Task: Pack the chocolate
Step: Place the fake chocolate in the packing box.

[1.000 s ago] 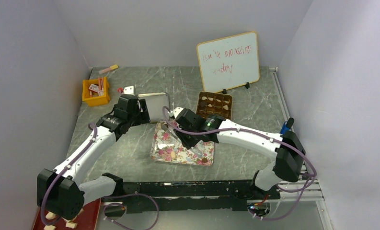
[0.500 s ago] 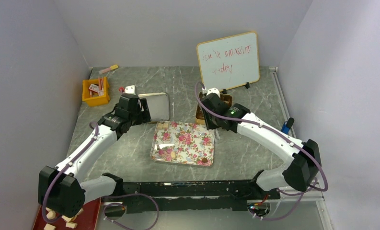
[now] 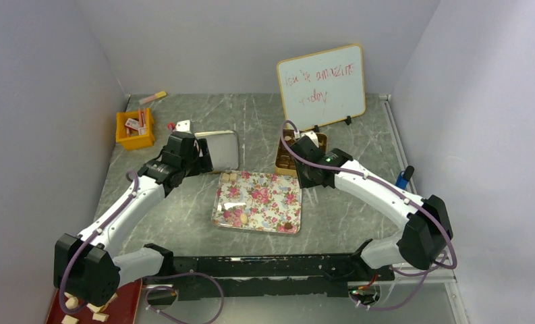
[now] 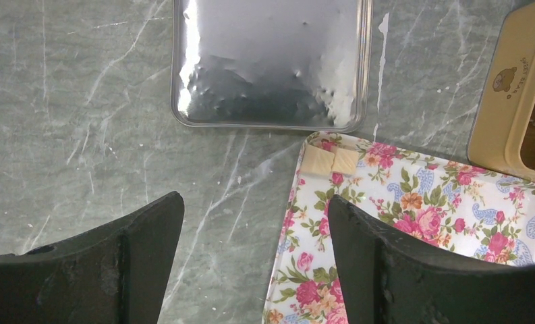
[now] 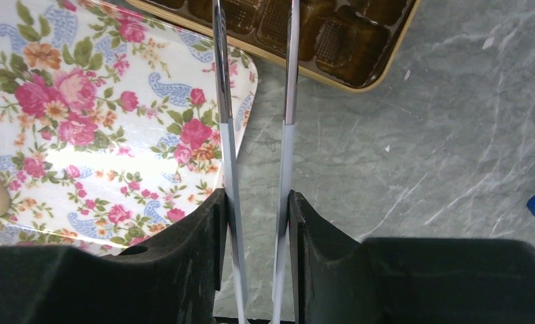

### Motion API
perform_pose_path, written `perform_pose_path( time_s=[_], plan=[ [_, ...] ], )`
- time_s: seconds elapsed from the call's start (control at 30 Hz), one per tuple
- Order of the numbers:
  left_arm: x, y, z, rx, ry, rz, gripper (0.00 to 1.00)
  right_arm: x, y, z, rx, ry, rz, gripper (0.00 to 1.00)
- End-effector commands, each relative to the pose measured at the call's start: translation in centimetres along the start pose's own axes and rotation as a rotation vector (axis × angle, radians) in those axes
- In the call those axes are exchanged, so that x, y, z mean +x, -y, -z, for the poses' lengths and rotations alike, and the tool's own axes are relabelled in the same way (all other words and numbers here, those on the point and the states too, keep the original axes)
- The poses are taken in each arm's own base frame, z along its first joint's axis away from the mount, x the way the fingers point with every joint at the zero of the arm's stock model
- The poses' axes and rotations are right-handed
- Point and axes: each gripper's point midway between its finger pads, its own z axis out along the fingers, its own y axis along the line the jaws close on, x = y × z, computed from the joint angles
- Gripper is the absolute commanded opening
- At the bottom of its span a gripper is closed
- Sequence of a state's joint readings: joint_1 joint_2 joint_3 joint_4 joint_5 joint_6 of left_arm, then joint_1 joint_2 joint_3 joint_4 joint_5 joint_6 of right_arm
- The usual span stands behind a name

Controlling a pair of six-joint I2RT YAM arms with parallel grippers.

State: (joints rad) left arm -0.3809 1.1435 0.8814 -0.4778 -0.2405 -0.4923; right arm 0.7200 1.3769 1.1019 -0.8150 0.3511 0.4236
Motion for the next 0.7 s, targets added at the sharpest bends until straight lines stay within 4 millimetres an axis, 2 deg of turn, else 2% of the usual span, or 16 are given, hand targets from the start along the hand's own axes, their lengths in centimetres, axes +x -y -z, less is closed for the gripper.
perform_pose_path(
  time_s=[0.0, 0.27, 0.5, 0.57, 0.67],
  plan=[
    [-0.8, 0.5, 0.0, 0.023, 0.023, 0.009, 0.83, -1.0, 0.7, 0.2, 0.013, 0.048, -0.047, 0.0],
    [-0.8, 0.5, -0.1, 0.022, 0.022, 0.004, 0.83, -1.1, 0.5, -0.4, 0.003, 0.045, -0.052, 0.0],
    [-0.7, 0.5, -0.2, 0.02, 0.019, -0.002, 0.83, -1.5, 0.2, -0.7, -0.009, 0.049, -0.055, 0.14],
    [-0.7, 0.5, -0.2, 0.02, 0.019, -0.003, 0.83, -1.5, 0.2, -0.9, -0.009, 0.046, -0.053, 0.23],
    [-0.8, 0.5, -0.2, 0.019, 0.021, -0.004, 0.83, -1.8, 0.1, -0.9, -0.011, 0.05, -0.055, 0.25]
  ],
)
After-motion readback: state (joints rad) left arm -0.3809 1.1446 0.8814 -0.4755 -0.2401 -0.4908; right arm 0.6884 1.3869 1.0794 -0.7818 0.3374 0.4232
